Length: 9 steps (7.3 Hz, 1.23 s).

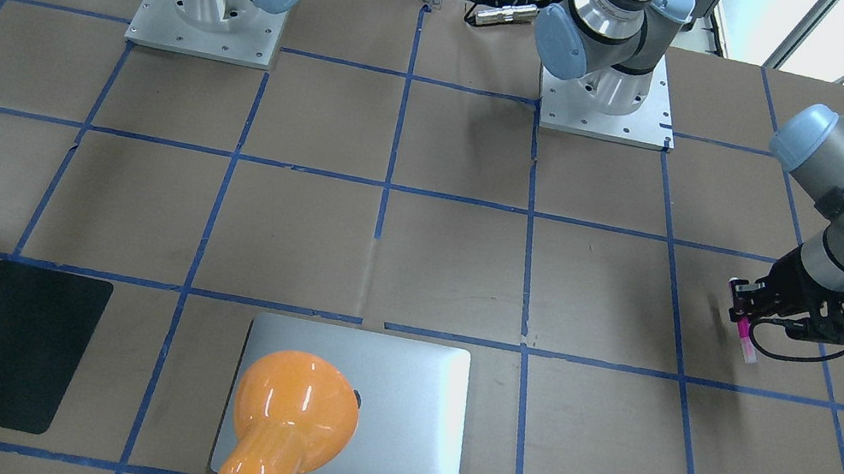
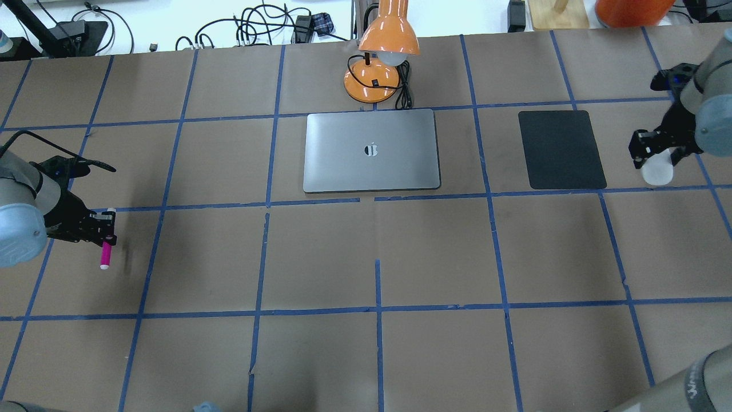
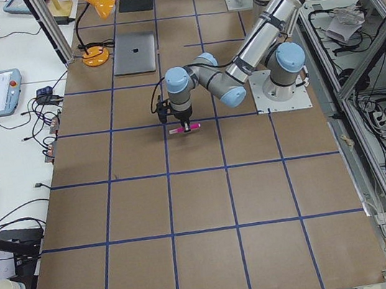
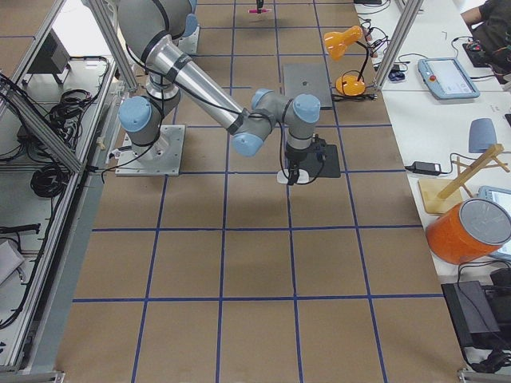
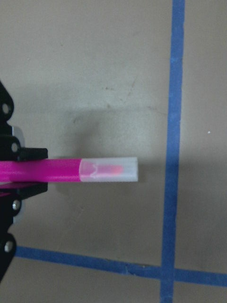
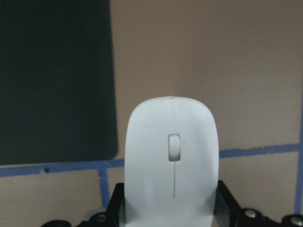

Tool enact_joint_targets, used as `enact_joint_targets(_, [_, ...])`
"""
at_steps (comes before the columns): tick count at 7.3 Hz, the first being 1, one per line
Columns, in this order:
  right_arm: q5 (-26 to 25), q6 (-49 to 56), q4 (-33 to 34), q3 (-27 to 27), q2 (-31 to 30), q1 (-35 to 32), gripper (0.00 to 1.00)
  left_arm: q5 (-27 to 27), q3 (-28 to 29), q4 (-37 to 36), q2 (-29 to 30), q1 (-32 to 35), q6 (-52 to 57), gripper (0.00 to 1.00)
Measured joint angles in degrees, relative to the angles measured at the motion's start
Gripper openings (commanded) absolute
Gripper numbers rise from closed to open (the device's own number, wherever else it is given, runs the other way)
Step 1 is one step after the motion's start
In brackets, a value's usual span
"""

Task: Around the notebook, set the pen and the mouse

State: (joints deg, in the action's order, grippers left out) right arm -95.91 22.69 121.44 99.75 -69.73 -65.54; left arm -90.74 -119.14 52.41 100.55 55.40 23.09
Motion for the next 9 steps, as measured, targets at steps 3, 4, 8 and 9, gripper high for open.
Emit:
enact_joint_targets(3, [3.56, -9.47, -1.02, -8.01, 8.47, -8.96, 0.42, 2.17, 0.97, 3.14, -2.52, 12.57, -29.55, 0.00])
enact_joint_targets(4, [3.69, -10.14, -0.96, -9.98, 10.79, -9.79, 0.63, 2.97, 1.63, 3.08, -2.43, 19.08, -42.66, 0.00])
enact_joint_targets(8, [3.30, -10.37, -1.17, -10.77, 13.79, -10.08, 1.00, 3.59, 4.23, 2.20, 0.27, 46.28, -95.29, 0.00])
enact_joint_targets(9, [3.21, -10.43, -1.44, -10.23, 13.70, -10.06, 1.00, 3.70, 4.48, 0.57, 2.15, 51.48, -106.92, 0.00])
